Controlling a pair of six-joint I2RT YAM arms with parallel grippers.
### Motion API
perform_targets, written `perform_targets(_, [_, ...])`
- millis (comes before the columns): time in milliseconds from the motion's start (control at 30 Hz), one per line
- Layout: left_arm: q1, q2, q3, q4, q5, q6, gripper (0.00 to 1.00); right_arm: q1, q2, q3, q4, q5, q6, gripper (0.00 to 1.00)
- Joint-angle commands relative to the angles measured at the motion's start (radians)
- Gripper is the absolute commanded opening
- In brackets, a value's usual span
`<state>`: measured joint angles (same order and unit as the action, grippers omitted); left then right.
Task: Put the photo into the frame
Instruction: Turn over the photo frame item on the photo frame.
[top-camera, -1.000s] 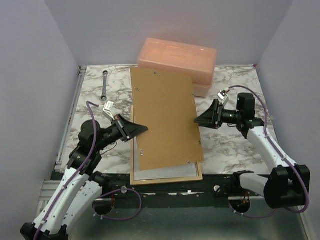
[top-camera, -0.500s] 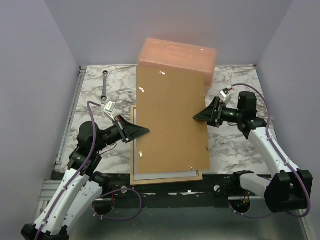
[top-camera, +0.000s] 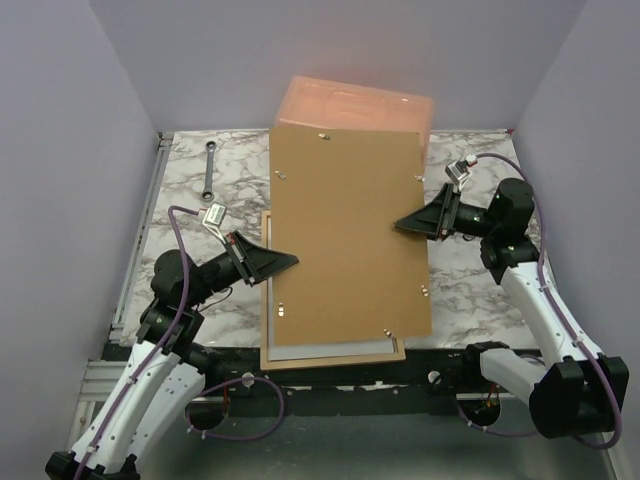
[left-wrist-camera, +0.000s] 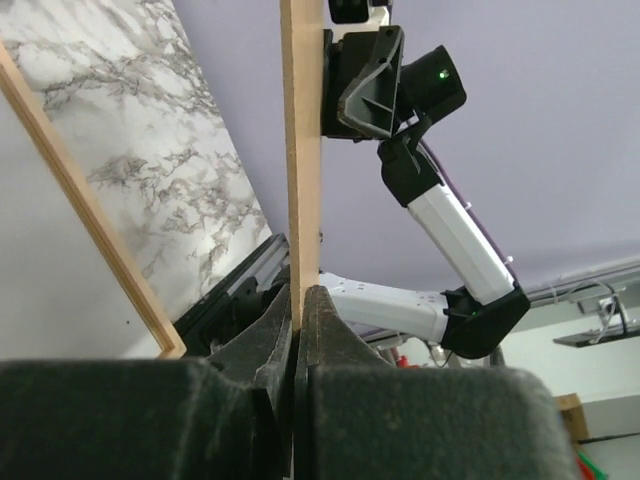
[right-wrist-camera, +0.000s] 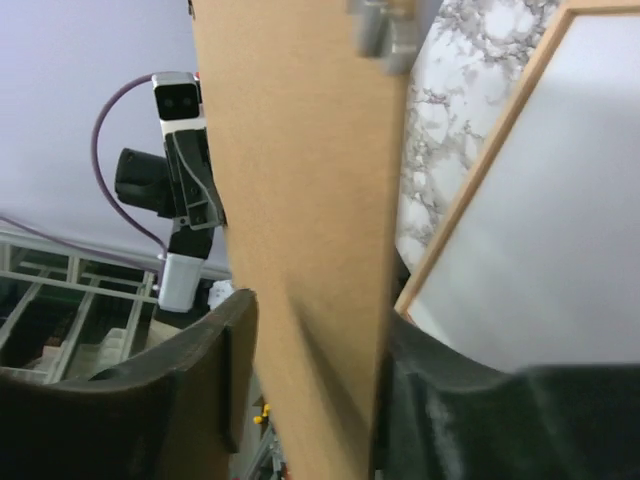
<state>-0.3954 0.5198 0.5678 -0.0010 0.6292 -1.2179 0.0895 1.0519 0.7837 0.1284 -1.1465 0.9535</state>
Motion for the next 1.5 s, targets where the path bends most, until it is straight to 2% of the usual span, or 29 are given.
perform_targets(0, [0.01,-0.011,-0.028,0.098,-0.035,-0.029,0.0,0.009,-0.028,-0.004,0.127,-0.11,0.134,0.4])
perform_targets(100, [0.013,-0.01,-0.035,0.102,-0.039,-0.035,0.0,0.009,-0.026,-0.007,0.128,-0.112,0.137,0.22])
perform_targets(200, [0.019,-0.016,-0.043,0.084,-0.047,-0.036,0.0,0.009,-0.024,-0.009,0.128,-0.108,0.139,0.09])
perform_targets(300, [0.025,-0.028,-0.05,0.049,-0.064,-0.028,0.01,0.009,-0.019,-0.011,0.128,-0.105,0.136,0.03])
perform_targets(367, [0.031,-0.037,-0.051,0.019,-0.079,-0.018,0.14,0.009,-0.018,-0.014,0.128,-0.1,0.13,0.01])
perform_targets(467, [0.038,-0.043,-0.049,-0.058,-0.11,0.014,0.45,0.009,-0.016,-0.019,0.128,-0.092,0.121,0.01])
perform_targets(500, [0.041,-0.044,-0.049,-0.08,-0.118,0.027,0.52,0.009,-0.016,-0.02,0.128,-0.09,0.119,0.01])
perform_targets(567, [0.043,-0.037,-0.041,-0.146,-0.141,0.061,0.65,0.008,-0.017,-0.027,0.124,-0.085,0.113,0.01])
perform_targets(667, [0.049,-0.025,-0.012,-0.281,-0.19,0.125,0.74,0.008,-0.012,-0.034,0.102,-0.073,0.089,0.01])
perform_targets(867, [0.053,0.003,0.08,-0.544,-0.351,0.274,0.75,0.009,0.002,-0.031,-0.056,-0.022,-0.041,0.01])
perform_targets(1033, [0.053,0.072,0.128,-0.708,-0.478,0.358,0.72,0.009,0.024,-0.035,-0.178,0.027,-0.146,0.01])
perform_targets(1200, [0.054,0.194,0.097,-0.735,-0.493,0.39,0.69,0.009,0.049,-0.052,-0.225,0.064,-0.196,0.01])
perform_targets(1467, [0.054,0.387,0.018,-0.67,-0.54,0.395,0.62,0.009,0.066,-0.035,-0.331,0.12,-0.27,0.01])
